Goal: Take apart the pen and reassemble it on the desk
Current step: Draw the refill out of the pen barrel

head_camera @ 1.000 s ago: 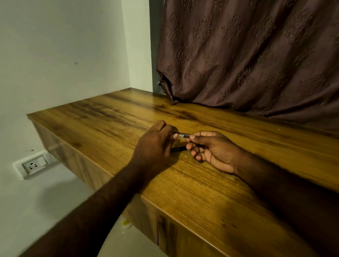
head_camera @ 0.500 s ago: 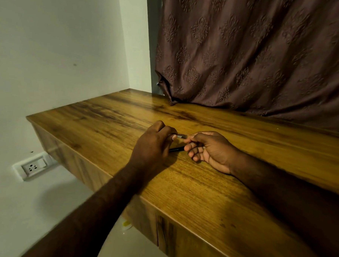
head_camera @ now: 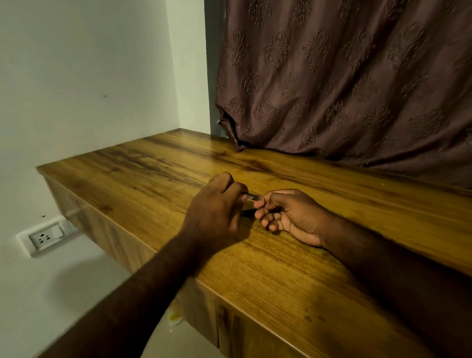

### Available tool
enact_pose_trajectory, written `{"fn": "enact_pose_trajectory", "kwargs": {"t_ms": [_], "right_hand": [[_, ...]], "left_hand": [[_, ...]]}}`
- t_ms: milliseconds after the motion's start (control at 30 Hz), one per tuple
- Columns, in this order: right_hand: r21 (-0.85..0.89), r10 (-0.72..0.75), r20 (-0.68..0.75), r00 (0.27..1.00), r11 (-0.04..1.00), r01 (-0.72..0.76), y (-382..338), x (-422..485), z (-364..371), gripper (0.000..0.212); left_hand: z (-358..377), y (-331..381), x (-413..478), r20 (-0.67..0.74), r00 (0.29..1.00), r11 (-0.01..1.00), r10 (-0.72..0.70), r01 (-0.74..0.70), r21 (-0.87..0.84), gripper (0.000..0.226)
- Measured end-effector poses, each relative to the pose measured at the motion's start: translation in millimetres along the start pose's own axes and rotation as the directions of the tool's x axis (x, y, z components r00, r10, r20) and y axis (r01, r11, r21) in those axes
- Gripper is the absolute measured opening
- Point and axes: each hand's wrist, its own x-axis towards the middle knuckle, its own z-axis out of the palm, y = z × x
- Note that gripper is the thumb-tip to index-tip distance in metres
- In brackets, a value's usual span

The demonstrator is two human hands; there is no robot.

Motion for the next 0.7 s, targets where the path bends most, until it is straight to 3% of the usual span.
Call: {"fn": "enact_pose_trajectory", "kwargs": {"t_ms": [700], "right_hand": [[-0.071,0.004,0.029,1.0,0.997,-0.002,0.2,-0.1,0.1,0.024]], "left_hand": [[7.0,-7.5,-0.5,-0.001,0.999,0.997,-0.038,0.038,-0.066,0.018]]}}
